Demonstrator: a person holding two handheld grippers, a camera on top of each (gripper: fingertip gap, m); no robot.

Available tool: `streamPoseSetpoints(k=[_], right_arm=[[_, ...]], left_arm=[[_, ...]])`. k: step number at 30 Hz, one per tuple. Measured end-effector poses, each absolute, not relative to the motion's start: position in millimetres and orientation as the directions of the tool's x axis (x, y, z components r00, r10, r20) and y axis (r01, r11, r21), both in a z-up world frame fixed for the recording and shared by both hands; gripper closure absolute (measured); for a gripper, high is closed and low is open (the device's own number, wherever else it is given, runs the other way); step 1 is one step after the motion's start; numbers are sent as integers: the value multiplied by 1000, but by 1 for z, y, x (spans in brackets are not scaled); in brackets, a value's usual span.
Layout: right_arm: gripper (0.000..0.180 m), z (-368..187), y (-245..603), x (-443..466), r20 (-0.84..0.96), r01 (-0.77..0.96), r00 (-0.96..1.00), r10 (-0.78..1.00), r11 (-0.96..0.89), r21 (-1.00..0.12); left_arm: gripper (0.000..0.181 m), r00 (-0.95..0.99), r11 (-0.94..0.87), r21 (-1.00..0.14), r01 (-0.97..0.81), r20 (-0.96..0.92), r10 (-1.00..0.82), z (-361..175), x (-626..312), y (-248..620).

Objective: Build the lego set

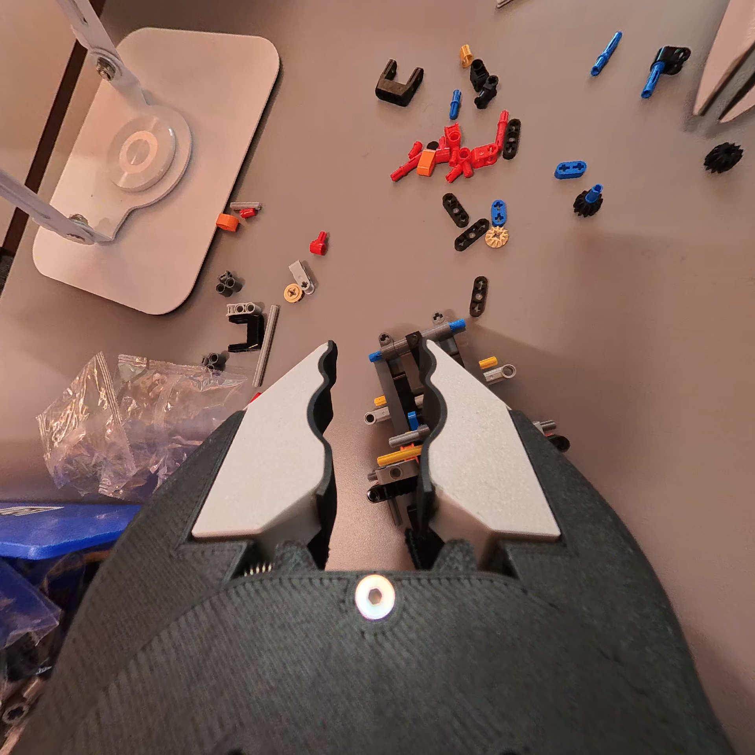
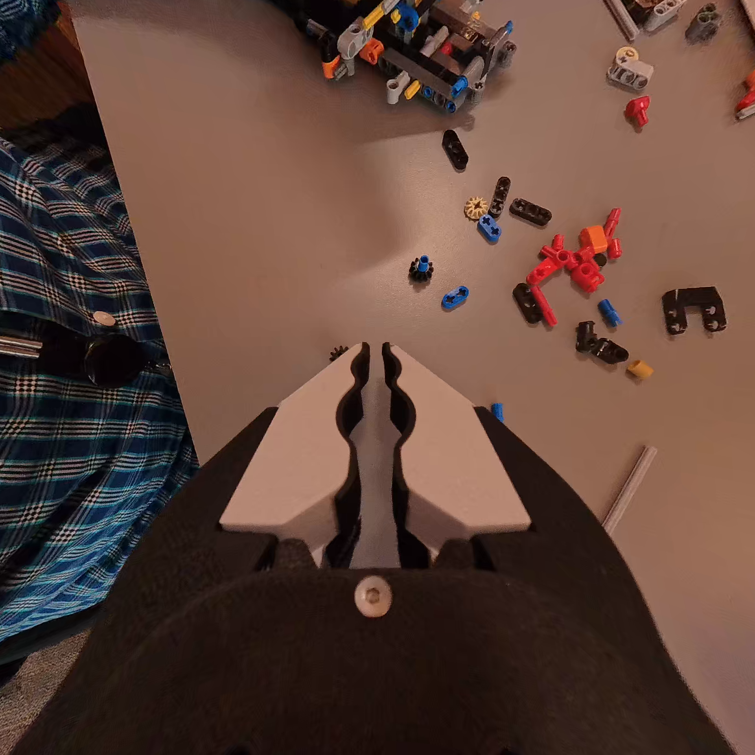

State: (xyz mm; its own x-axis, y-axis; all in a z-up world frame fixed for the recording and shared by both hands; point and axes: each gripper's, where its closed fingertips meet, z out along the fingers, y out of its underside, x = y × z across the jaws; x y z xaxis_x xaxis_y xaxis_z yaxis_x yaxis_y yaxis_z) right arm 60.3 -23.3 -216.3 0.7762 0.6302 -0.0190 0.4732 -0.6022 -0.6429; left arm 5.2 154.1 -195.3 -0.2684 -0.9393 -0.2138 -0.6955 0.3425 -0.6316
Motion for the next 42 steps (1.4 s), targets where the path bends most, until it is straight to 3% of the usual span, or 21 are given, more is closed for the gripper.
streamPoseSetpoints(k=[1, 42], right_arm=[[176, -216, -23, 61, -19, 470, 778, 628, -601, -646], [170, -199, 5, 121, -39, 256, 896, 442, -587, -768]], left_arm=[[142, -268, 342, -632, -695, -214, -939, -195, 5, 154], [142, -252, 338, -635, -695, -225, -941, -195, 8, 159]])
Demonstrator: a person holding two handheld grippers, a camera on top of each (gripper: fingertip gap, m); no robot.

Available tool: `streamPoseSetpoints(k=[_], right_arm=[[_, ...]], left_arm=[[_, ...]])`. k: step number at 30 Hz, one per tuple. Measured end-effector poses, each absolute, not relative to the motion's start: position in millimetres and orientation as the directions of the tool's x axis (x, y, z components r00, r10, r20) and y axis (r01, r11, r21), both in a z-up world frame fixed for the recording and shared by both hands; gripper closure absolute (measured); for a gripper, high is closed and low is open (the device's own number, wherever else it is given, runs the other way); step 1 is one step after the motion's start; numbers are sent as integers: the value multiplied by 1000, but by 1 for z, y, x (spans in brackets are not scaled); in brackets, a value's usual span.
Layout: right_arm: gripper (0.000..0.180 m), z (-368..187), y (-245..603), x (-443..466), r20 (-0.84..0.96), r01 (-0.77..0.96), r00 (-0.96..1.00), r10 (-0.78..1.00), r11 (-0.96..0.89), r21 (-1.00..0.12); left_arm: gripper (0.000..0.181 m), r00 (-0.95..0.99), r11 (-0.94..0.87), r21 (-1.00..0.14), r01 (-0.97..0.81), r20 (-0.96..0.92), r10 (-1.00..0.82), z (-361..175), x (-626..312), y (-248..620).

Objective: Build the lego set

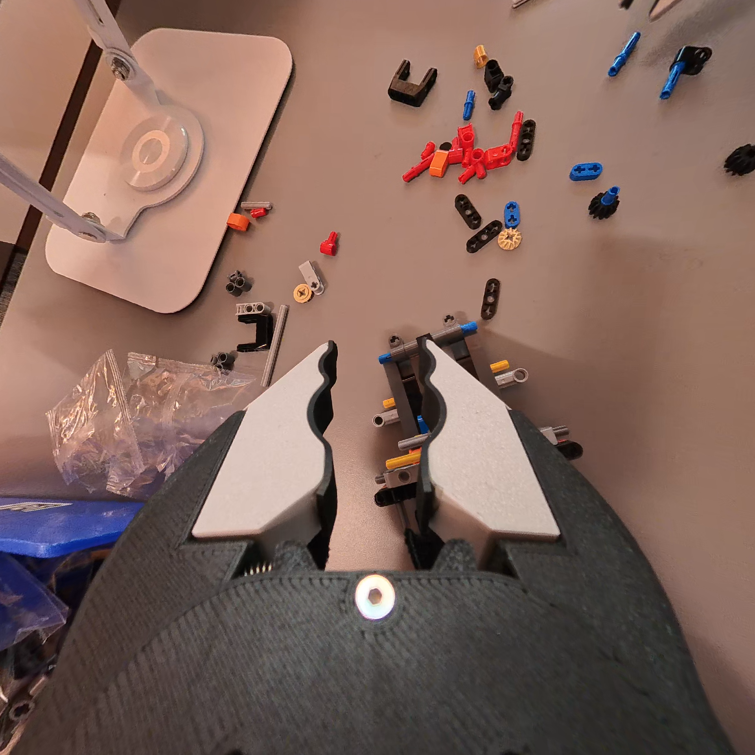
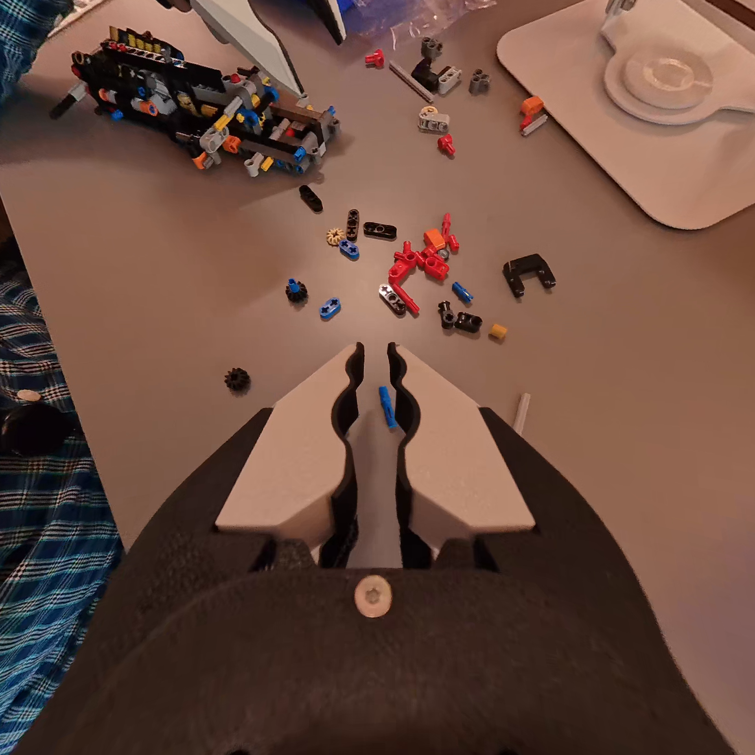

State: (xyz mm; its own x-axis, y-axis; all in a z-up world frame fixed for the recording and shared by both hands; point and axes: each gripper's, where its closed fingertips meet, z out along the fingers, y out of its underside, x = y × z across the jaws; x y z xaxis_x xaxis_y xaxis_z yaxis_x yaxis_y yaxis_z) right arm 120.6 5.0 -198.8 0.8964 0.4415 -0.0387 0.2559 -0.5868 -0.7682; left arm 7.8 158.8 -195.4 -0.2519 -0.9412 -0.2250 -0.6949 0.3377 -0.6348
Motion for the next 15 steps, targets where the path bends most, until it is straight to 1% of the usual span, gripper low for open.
streamPoseSetpoints(k=[5, 9, 11, 15], right_arm=[[169, -204, 5, 137, -61, 190, 922, 382, -586, -787], [166, -201, 7, 150, -105, 91, 941, 321, -540, -837], [161, -208, 7, 155, -143, 47, 945, 295, -554, -831], [157, -204, 8, 157, -138, 38, 948, 287, -532, -846]], left_arm=[[142, -251, 338, -633, -696, -226, -941, -196, 8, 159], [142, -251, 338, -633, -696, -227, -941, -197, 9, 160], [142, -251, 339, -632, -697, -228, -941, -197, 9, 160], [142, -251, 339, -632, -697, -227, -941, -198, 10, 160]])
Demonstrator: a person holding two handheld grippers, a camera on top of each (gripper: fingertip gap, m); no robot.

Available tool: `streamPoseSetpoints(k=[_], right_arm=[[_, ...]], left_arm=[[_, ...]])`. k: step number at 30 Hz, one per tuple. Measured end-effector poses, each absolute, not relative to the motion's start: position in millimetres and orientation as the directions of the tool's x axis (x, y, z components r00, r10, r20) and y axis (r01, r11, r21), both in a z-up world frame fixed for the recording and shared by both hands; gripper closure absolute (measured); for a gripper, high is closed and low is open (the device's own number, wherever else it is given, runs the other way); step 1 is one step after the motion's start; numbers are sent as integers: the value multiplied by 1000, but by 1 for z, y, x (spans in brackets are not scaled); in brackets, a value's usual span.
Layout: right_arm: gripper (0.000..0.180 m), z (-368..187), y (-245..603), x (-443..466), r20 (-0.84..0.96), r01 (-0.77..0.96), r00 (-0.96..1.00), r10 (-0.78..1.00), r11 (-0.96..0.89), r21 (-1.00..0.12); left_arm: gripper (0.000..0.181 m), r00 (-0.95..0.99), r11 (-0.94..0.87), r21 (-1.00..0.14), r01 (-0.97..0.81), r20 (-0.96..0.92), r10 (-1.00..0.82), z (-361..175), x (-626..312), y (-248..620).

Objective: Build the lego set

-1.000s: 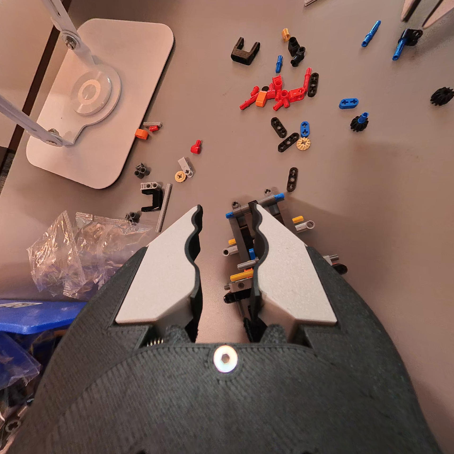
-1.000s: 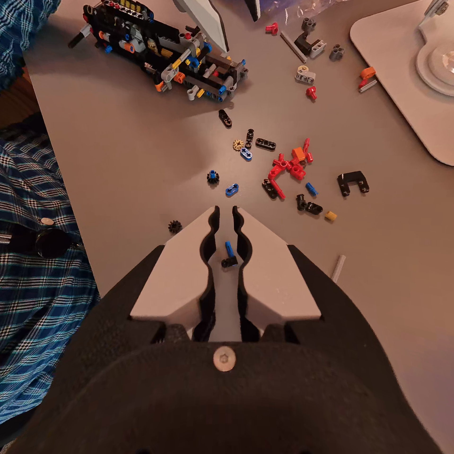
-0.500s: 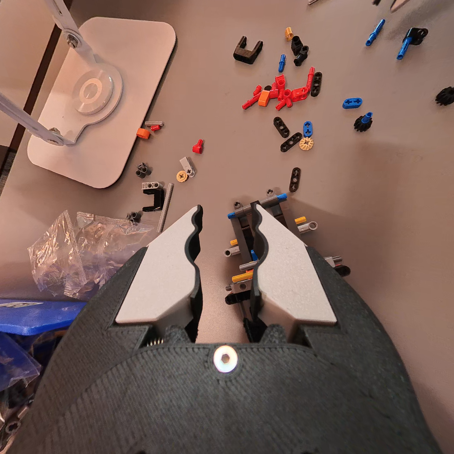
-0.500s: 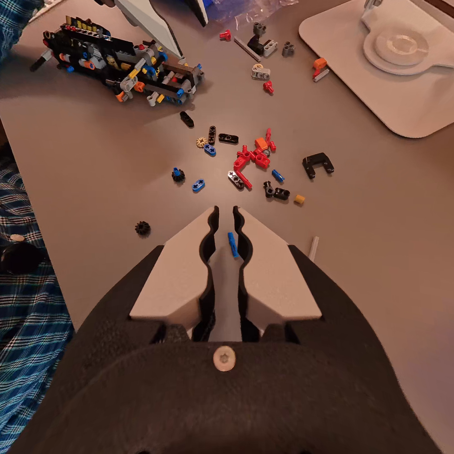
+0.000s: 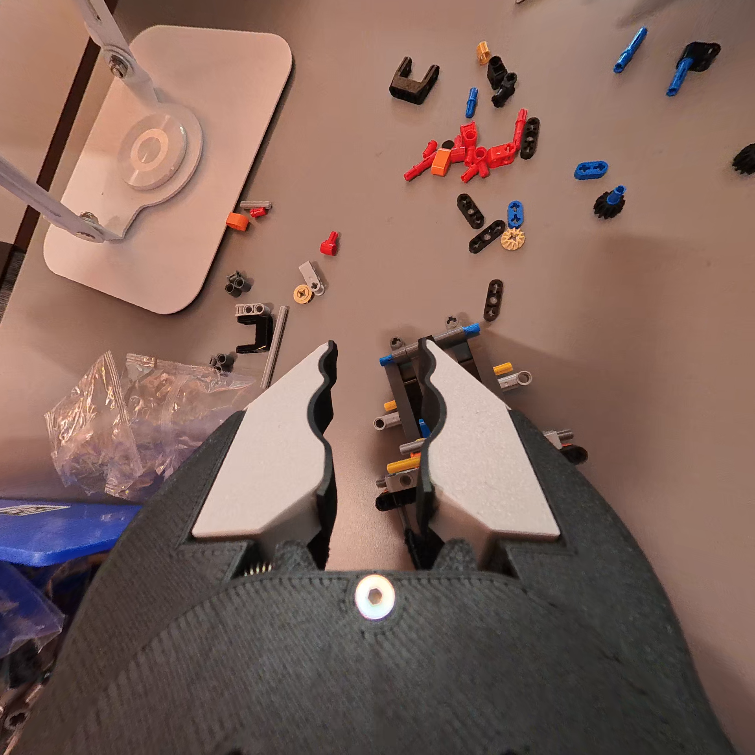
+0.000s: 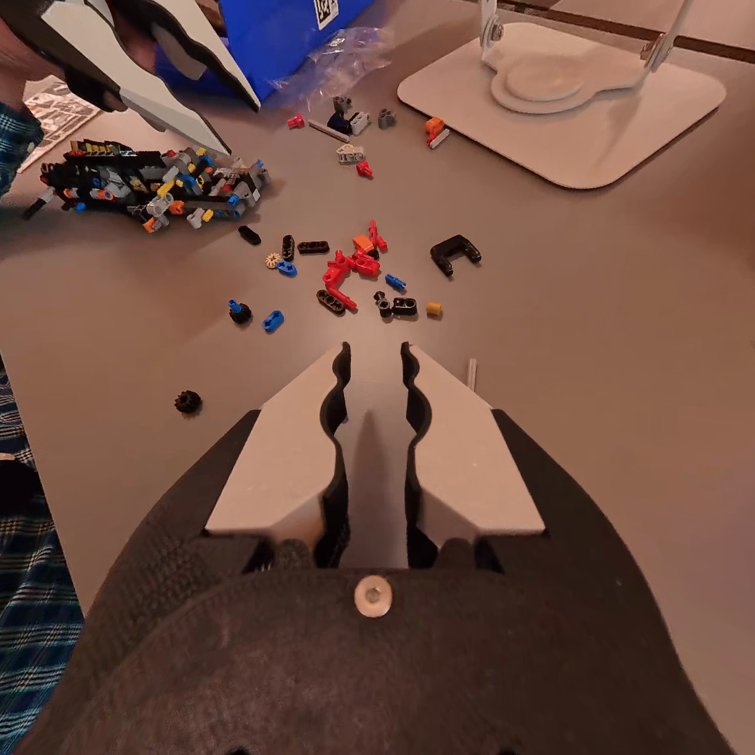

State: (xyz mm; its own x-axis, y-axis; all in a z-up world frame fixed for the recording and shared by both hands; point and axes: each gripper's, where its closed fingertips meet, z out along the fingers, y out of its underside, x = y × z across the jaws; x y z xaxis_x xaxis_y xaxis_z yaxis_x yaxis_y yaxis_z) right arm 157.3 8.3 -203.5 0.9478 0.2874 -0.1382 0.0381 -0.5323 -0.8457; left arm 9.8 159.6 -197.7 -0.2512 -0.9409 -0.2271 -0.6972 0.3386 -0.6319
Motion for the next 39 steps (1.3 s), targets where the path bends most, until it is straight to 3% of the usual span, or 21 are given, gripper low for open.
streamPoseSetpoints(k=[39], right_arm=[[160, -207, 9, 156, -78, 87, 957, 281, -532, -842]], left_arm=[[142, -244, 346, -628, -697, -247, -938, -196, 8, 162]])
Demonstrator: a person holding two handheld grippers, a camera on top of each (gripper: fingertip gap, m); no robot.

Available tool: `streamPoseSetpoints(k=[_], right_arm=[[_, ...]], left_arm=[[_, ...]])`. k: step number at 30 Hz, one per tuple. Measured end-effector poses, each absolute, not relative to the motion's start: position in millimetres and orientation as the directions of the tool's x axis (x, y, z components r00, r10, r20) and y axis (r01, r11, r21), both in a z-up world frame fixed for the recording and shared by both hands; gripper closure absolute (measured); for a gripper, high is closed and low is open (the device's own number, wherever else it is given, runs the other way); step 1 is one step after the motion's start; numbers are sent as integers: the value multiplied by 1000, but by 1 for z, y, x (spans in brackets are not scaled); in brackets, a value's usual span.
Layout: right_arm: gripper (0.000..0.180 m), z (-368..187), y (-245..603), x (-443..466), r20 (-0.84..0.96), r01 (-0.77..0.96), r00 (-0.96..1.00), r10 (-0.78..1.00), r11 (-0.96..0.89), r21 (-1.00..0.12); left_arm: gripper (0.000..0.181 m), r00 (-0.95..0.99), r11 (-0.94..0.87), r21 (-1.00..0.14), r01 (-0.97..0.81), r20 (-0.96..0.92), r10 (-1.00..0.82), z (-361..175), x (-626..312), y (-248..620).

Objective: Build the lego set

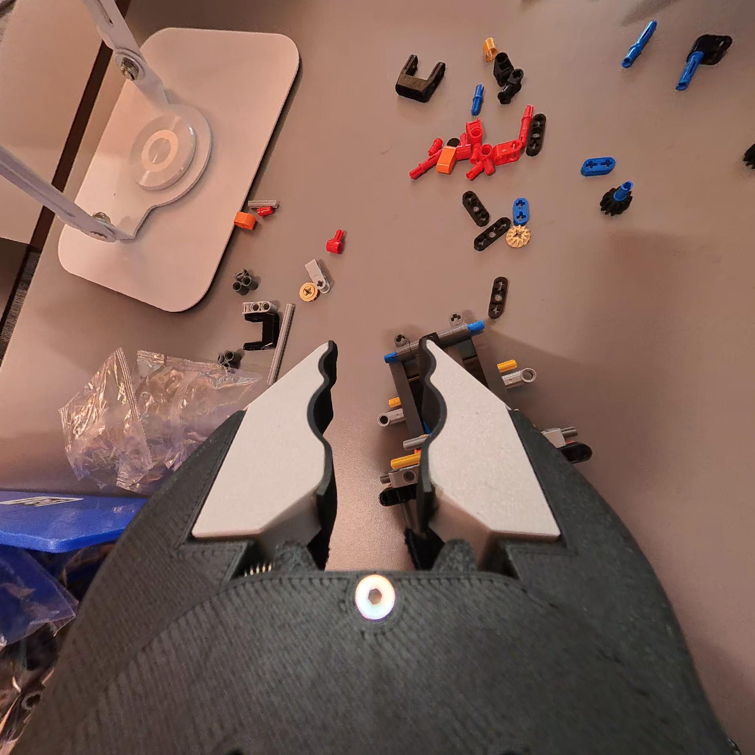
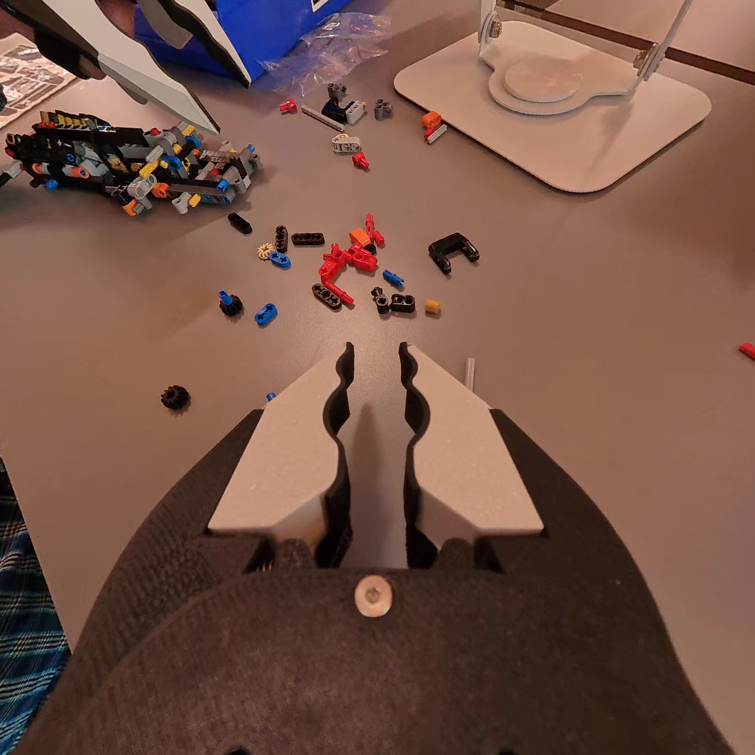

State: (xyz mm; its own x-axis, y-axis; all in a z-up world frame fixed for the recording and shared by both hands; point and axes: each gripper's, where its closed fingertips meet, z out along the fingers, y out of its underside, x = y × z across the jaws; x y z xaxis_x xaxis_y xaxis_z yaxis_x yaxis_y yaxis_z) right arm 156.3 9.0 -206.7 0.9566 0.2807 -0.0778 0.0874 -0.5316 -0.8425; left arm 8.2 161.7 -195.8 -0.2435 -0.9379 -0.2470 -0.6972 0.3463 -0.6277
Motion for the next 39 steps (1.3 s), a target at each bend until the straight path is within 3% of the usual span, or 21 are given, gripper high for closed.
streamPoseSetpoints(k=[32, 39], right_arm=[[160, -206, 9, 157, -91, 76, 956, 279, -534, -842], [159, -196, 14, 155, -110, 56, 950, 291, -508, -860]], left_arm=[[142, -236, 345, -628, -698, -253, -938, -195, 8, 164], [143, -141, 293, -657, -694, -275, -951, -183, 8, 181]])
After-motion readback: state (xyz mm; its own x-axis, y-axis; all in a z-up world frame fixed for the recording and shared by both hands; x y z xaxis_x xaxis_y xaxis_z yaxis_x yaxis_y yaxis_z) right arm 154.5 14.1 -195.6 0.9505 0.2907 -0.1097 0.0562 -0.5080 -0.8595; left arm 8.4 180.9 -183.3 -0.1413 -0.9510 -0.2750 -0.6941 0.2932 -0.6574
